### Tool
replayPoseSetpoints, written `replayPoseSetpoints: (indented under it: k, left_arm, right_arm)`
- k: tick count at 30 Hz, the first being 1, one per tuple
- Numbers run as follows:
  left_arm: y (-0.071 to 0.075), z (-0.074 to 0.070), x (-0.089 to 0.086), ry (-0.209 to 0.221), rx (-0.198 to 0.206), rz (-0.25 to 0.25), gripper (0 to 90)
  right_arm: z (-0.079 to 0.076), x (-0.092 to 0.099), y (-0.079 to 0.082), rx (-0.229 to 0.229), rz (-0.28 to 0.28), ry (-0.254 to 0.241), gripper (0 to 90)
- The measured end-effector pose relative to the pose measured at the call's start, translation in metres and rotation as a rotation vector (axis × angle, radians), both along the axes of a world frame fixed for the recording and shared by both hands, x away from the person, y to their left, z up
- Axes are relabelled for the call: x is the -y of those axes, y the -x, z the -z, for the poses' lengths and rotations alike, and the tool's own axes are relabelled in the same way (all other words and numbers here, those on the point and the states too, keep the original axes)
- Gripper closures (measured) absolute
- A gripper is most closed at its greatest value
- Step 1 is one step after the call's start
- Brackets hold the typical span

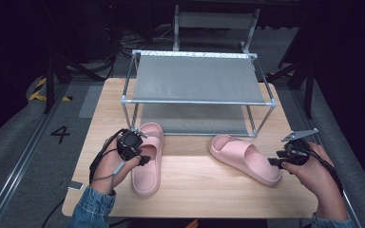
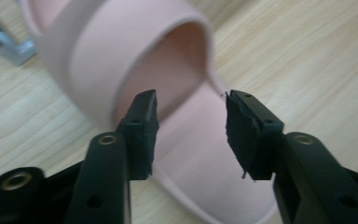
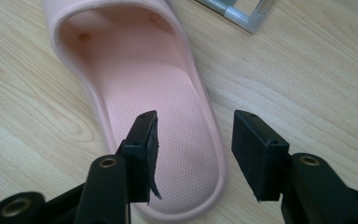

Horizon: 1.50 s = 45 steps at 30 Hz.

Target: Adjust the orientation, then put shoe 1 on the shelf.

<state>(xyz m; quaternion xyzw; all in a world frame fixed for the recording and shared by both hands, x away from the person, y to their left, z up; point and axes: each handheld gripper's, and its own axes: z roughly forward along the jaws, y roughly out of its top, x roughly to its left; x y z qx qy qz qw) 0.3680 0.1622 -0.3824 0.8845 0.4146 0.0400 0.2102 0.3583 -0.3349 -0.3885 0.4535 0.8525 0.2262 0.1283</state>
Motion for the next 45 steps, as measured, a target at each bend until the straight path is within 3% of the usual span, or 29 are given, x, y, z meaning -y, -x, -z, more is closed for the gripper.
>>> replayPoseSetpoints:
  k: [3,7,15,18,20,22,23,25,30,34,40,45]
  left_arm:
    - [0.000,0.005,0.010,0.025,-0.019,0.018,47.0]
    - [-0.004,0.018,0.020,0.032,0.007,0.008,40.0]
    - [-0.008,0.034,0.033,0.009,0.050,-0.025,38.2]
    - [-0.011,0.041,0.036,0.010,0.071,-0.029,45.0]
    - [-0.012,0.042,0.036,0.013,0.077,-0.025,58.0]
    - [-0.012,0.040,0.033,0.001,0.099,-0.037,67.9]
    - [-0.012,0.039,0.031,0.016,0.092,-0.046,72.1]
    - [-0.012,0.037,0.029,0.033,0.074,-0.060,74.5]
    - [-0.011,0.034,0.027,0.019,0.048,-0.083,80.6]
    - [-0.006,0.024,0.025,0.015,0.060,-0.082,84.8]
    - [-0.001,0.009,0.027,0.052,0.025,-0.040,85.0]
    - [0.004,-0.002,0.031,0.033,0.030,0.018,84.8]
  right_arm:
    - [0.001,0.000,0.001,-0.003,-0.001,-0.002,50.9]
    - [0.001,0.001,0.003,-0.001,0.002,0.000,50.6]
    - [0.002,0.001,0.004,-0.001,0.008,0.001,50.0]
    - [0.003,-0.001,0.003,-0.005,0.002,0.005,49.9]
    - [0.004,-0.003,0.003,-0.008,-0.003,0.004,49.8]
    - [0.004,-0.003,0.003,-0.007,-0.005,0.007,49.8]
    - [0.004,-0.003,0.003,-0.006,-0.005,0.008,49.8]
    - [0.005,-0.004,0.002,-0.009,-0.005,0.012,49.8]
    - [0.005,-0.004,0.002,-0.011,-0.008,0.012,49.8]
    - [0.003,-0.002,0.003,-0.002,-0.006,0.006,49.8]
    - [-0.001,0.003,0.005,0.009,0.011,0.005,49.8]
    - [-0.006,0.007,0.007,0.025,0.020,-0.003,49.8]
